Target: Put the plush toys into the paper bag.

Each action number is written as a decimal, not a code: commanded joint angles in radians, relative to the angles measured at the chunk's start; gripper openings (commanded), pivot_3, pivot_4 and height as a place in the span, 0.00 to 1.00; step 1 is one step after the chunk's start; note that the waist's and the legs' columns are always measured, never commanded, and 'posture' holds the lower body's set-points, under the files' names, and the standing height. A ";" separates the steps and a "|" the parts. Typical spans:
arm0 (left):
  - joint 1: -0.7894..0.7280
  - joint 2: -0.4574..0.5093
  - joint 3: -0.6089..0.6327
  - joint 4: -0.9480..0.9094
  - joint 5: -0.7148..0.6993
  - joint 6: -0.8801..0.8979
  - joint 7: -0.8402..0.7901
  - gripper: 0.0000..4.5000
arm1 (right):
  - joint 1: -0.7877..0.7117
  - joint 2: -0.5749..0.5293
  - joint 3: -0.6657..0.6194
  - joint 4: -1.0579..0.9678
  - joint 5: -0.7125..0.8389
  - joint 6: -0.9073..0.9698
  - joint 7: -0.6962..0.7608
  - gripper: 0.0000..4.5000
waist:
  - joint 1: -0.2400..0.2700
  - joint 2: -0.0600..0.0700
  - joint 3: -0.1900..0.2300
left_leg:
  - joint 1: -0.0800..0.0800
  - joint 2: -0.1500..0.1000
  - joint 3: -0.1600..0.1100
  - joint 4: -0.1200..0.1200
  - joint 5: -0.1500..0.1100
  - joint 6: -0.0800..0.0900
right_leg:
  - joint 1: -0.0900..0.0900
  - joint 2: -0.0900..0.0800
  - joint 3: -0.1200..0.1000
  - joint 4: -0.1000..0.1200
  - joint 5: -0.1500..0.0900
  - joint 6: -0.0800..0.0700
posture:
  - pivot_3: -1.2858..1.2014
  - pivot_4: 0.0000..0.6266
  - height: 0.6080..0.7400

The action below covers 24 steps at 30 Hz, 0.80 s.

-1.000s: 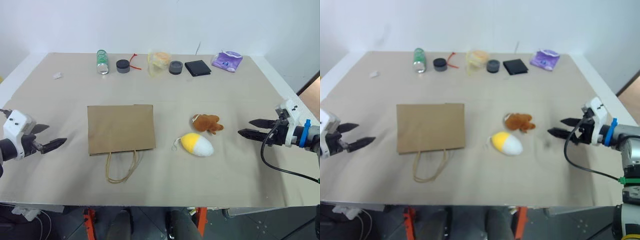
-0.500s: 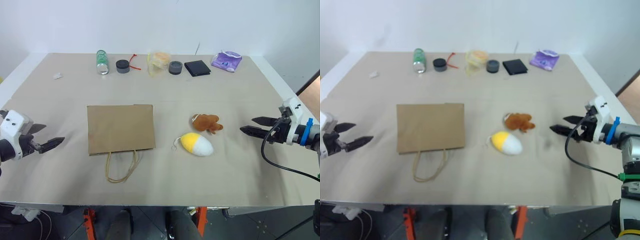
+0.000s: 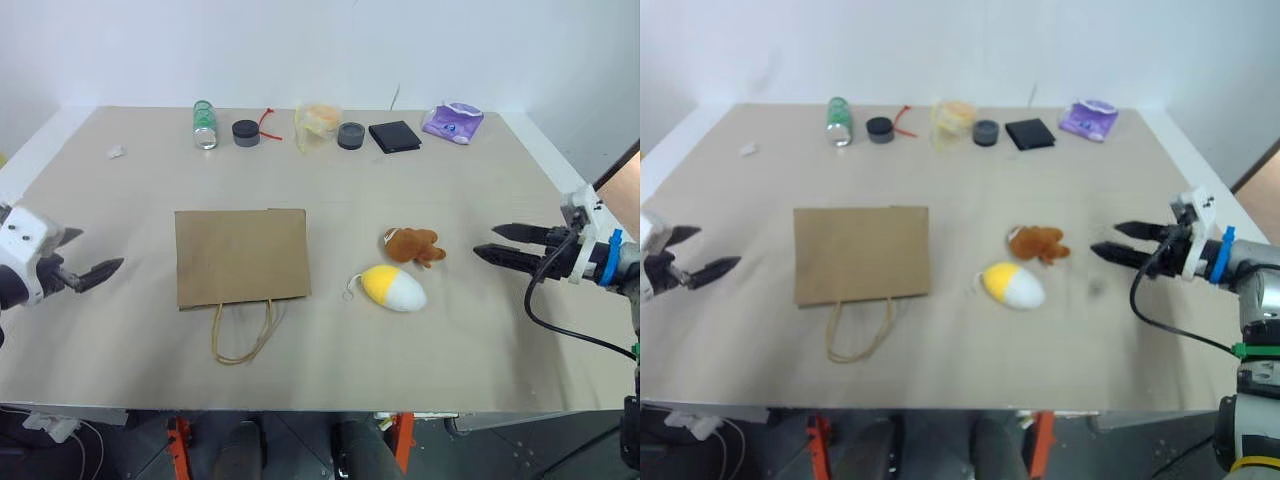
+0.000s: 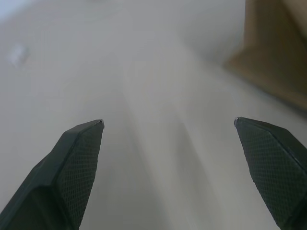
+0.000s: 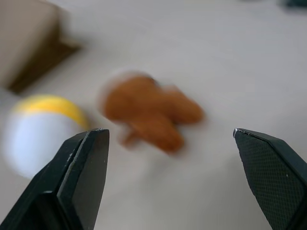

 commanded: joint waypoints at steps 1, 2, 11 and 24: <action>-0.030 -0.001 -0.029 -0.113 0.013 -0.134 -0.046 1.00 | 0.031 -0.034 0.009 -0.302 0.123 0.127 0.092 0.99 | 0.001 0.000 0.000 | 0.000 0.000 0.000 0.000 0.000 0.000 | 0.000 0.000 0.000 0.000 0.000 0.000 | 0.52 0.24 1.00; -0.046 -0.006 -0.042 -0.128 0.022 -0.178 -0.050 1.00 | 0.046 -0.037 0.020 -0.381 0.153 0.162 0.105 0.99 | 0.003 0.000 0.000 | 0.000 0.001 0.000 0.000 0.000 0.000 | 0.000 0.001 0.000 0.000 0.000 0.000 | 0.52 0.24 1.00; -0.029 -0.030 -0.150 -0.099 0.174 -0.702 -0.118 1.00 | 0.050 0.077 0.141 -0.642 0.082 0.022 0.040 0.99 | 0.006 0.000 0.000 | 0.000 0.006 0.004 0.006 0.000 0.000 | 0.000 0.003 0.001 0.000 0.005 -0.002 | 0.52 0.24 1.00; 0.124 -0.086 -0.202 -0.007 0.279 -1.345 -0.004 1.00 | 0.134 0.120 0.141 -0.673 0.050 -0.052 -0.051 0.99 | 0.008 0.000 0.000 | 0.000 0.019 0.026 0.009 0.000 0.000 | -0.001 0.004 0.002 0.000 0.007 -0.002 | 0.52 0.24 1.00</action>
